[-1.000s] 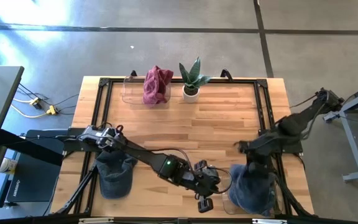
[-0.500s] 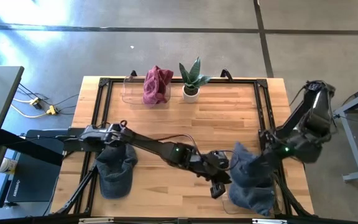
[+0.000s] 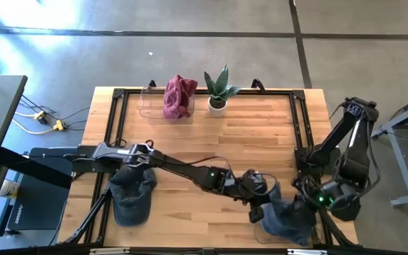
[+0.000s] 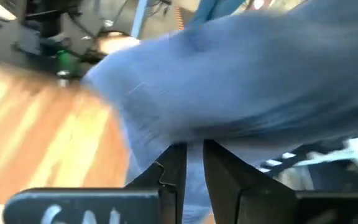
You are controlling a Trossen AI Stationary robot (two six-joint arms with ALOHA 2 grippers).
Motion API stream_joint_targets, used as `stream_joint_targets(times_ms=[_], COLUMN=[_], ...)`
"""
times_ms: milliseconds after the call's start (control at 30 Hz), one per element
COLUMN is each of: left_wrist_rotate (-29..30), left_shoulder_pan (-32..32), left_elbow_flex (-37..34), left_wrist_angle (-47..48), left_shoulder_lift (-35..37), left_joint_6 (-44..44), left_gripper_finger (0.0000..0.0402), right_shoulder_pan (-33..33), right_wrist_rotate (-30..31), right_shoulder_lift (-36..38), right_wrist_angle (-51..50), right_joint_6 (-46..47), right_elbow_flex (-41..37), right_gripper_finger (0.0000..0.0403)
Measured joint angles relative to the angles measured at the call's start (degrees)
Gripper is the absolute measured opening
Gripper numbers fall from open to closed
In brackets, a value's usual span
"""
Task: Pick & Place hat
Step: Put the top blue cap into the bottom transparent bin
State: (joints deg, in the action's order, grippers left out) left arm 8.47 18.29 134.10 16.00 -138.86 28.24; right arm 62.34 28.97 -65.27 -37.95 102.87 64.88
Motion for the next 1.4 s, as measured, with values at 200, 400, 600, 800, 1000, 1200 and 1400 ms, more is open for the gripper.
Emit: stream_joint_targets(times_ms=[200,400,600,800,1000,1200,1400], left_wrist_rotate=[-1.25,0.07,0.25,0.00,-3.28,2.93,2.34], left_shoulder_pan=[-1.88,-3.11,-1.37,1.61,5.65,5.26,3.13], left_elbow_flex=[0.16,0.03,0.16,-0.08,0.18,-0.24,-0.17], left_wrist_angle=[-2.32,4.43,14.13,18.56,16.40,14.19,9.14], left_shoulder_lift=[0.25,2.41,7.46,8.77,8.80,2.68,-0.39], left_joint_6=[-2.77,-7.26,-7.03,-6.99,-6.68,-5.20,-2.49], left_gripper_finger=[0.0048,0.0048,0.0048,0.0048,0.0048,0.0048,0.0048], right_shoulder_pan=[2.38,0.95,-0.78,-1.10,-0.41,0.05,2.10], right_wrist_rotate=[0.60,0.95,6.88,7.77,4.69,2.14,-7.46], right_shoulder_lift=[-4.91,-8.27,-6.08,-5.81,-7.29,-7.39,-6.82], right_wrist_angle=[-2.73,-0.21,3.73,-1.80,-8.62,-7.92,-8.54], right_joint_6=[2.03,2.50,-1.73,-2.28,0.10,0.19,-0.05], right_elbow_flex=[0.00,-0.02,-0.02,0.00,-0.07,-0.07,-0.07], right_gripper_finger=[0.0005,0.0003,0.0003,0.0002,0.0002,0.0016,0.0051])
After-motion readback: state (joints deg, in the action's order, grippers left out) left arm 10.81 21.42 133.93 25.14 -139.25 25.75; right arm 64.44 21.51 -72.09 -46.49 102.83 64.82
